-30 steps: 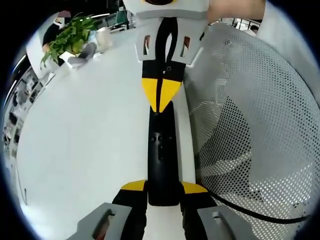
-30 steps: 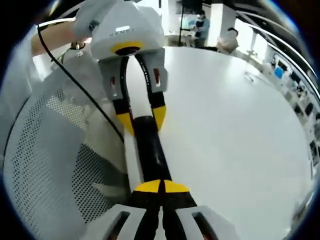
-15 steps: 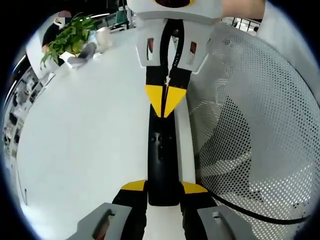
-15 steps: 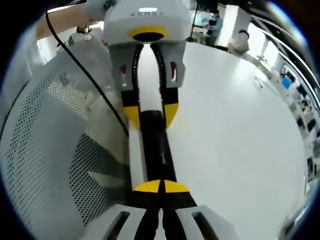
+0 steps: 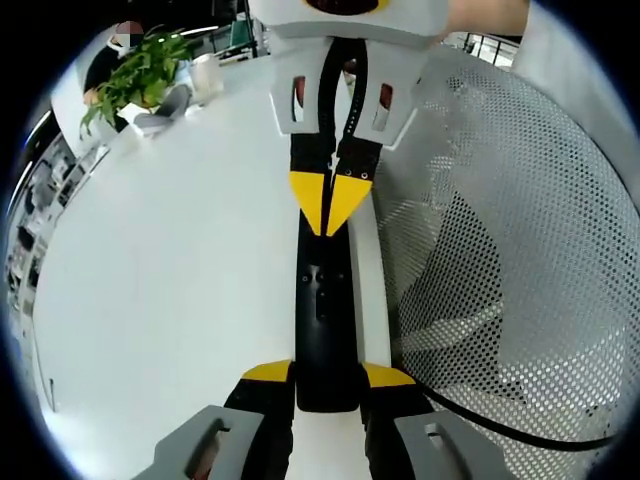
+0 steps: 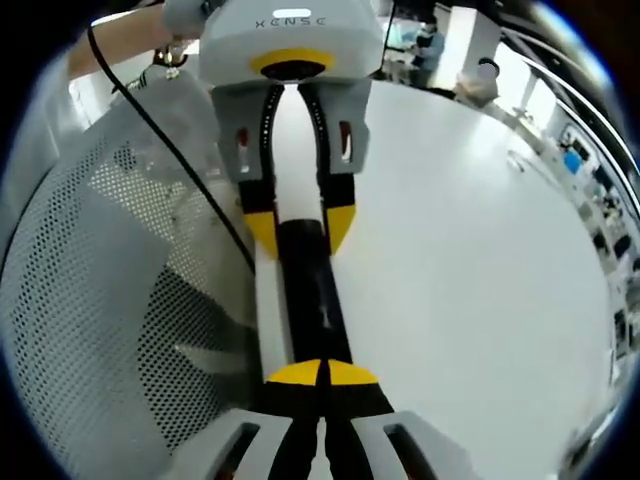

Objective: Press the specified remote control buttons in sequence, fully releasing each button before pressing the next.

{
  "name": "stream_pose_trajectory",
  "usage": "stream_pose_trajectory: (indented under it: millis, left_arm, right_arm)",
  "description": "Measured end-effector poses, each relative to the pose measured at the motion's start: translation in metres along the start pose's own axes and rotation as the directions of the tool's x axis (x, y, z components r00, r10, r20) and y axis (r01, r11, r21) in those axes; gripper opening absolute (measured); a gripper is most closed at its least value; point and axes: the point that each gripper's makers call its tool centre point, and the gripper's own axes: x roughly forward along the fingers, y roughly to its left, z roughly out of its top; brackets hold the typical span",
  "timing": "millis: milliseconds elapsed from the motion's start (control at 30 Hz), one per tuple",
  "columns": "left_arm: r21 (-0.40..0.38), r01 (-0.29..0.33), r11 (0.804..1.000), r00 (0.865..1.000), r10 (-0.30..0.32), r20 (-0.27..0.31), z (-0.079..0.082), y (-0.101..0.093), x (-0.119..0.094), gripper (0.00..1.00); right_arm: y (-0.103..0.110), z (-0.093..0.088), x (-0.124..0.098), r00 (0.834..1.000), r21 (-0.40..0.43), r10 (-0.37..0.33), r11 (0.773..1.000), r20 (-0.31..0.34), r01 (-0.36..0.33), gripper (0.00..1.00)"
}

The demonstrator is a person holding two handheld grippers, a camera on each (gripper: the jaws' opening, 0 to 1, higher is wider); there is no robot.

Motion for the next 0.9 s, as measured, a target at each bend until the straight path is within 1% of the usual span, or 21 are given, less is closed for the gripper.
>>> stream_pose_trajectory:
  millis: [200,367,433,567,633,667,833,900]
  left_arm:
    - [0.006,0.001,1.000,1.000,-0.001,-0.006,-0.0003,0.0000,0.0002,0.24]
    - [0.007,0.000,1.000,1.000,0.000,-0.003,-0.0004,-0.0001,0.0004,0.24]
    - [0.010,-0.004,1.000,1.000,0.004,-0.007,-0.0003,-0.0003,0.0006,0.24]
    - [0.009,-0.006,1.000,1.000,0.006,-0.006,-0.0001,-0.0001,0.0005,0.24]
    - [0.008,-0.005,1.000,1.000,0.005,-0.004,0.0000,0.0001,0.0006,0.24]
    - [0.008,-0.006,1.000,1.000,0.006,-0.004,0.0000,0.0001,0.0007,0.24]
    - [0.008,-0.007,1.000,1.000,0.007,-0.004,0.0001,0.0001,0.0005,0.24]
    - [0.006,-0.006,1.000,1.000,0.006,-0.003,-0.0001,0.0001,0.0005,0.24]
  right_arm:
    - [-0.0002,0.0000,-0.0003,1.000,0.011,-0.002,1.000,0.017,0.002,0.00]
    - [-0.0012,0.0001,-0.0007,0.999,0.069,0.018,0.997,0.042,-0.020,0.00]
    - [-0.0006,0.0006,-0.0010,0.999,0.040,0.023,0.999,0.049,-0.025,0.00]
    - [-0.0001,0.0014,-0.0010,0.998,0.024,0.031,0.999,0.047,-0.033,0.00]
    - [-0.0019,0.0028,0.0008,0.998,0.037,0.031,0.999,0.048,-0.032,0.08]
    - [-0.0027,0.0023,0.0004,0.999,0.026,0.029,0.999,0.044,-0.030,0.09]
    - [-0.0026,0.0026,0.0011,0.998,0.022,0.034,0.999,0.044,-0.035,0.06]
    - [-0.0008,0.0029,0.0016,0.999,-0.004,0.031,1.000,0.039,-0.031,0.05]
